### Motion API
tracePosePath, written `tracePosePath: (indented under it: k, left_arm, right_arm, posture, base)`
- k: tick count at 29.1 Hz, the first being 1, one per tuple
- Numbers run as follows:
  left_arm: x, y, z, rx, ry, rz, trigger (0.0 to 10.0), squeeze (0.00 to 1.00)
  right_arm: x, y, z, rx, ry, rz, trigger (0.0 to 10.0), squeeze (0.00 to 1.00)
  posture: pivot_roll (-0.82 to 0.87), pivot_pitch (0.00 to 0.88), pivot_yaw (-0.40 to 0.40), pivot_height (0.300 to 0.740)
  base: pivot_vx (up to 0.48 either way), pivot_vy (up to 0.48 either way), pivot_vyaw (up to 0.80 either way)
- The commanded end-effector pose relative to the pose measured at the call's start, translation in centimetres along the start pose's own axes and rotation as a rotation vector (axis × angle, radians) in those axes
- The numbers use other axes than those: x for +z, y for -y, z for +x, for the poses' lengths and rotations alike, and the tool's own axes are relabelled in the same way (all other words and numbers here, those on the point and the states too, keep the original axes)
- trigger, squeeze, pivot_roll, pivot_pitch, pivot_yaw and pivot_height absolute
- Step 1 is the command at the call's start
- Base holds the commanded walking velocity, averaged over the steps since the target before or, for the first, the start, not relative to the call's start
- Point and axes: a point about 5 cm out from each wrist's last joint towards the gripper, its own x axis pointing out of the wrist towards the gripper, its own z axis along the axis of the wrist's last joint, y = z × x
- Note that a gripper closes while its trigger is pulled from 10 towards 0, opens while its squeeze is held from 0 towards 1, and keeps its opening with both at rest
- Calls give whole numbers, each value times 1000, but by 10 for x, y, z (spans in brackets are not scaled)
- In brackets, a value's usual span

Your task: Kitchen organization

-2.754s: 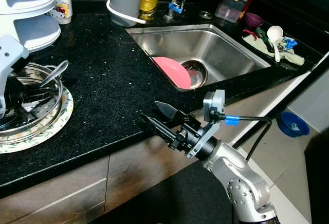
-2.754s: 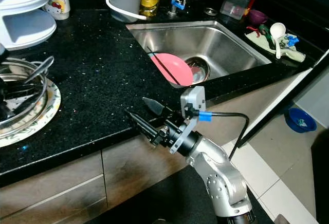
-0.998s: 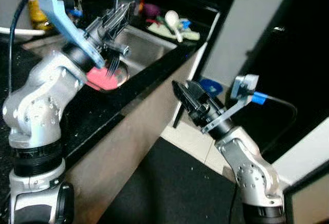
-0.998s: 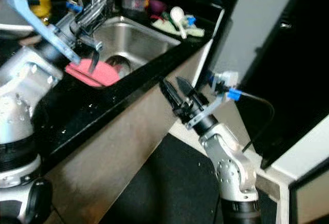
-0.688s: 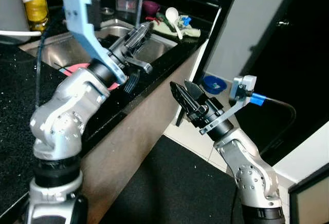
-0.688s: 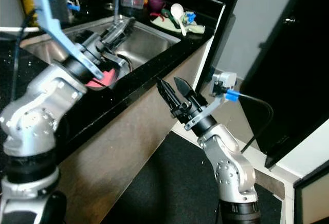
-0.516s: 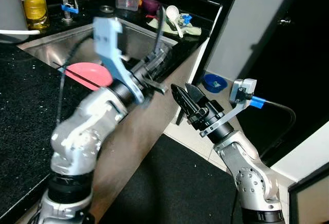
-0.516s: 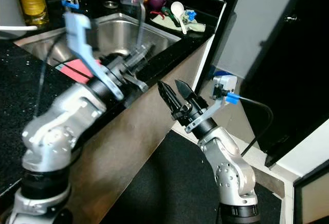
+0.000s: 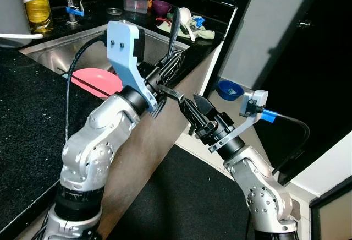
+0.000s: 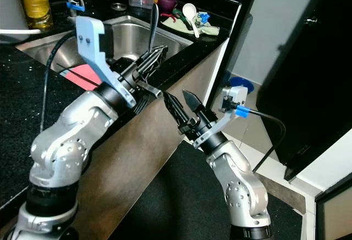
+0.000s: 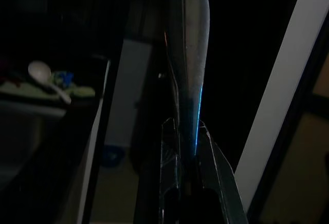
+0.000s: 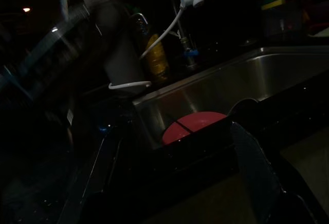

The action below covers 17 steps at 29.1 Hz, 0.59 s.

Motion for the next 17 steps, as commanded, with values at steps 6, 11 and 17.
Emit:
tracePosePath:
  k: [6, 11, 17]
  left_arm:
    - [-9, 5, -4, -7, -17, 10, 10000, 0]
    - [-15, 3, -9, 27, -30, 13, 10000, 0]
    - [-25, 5, -26, 87, -38, 24, 10000, 0]
  right_arm:
    - [3, 3, -3, -18, 24, -20, 10000, 0]
    - [3, 4, -3, -16, 17, -30, 10000, 0]
    - [1, 5, -7, -18, 1, -38, 10000, 0]
  posture:
    - [94, 0, -174, 740]
    - [102, 0, -180, 740]
    - [104, 0, -189, 740]
  base:
    - [0, 0, 0]
    - [0, 0, 0]
    - [0, 0, 0]
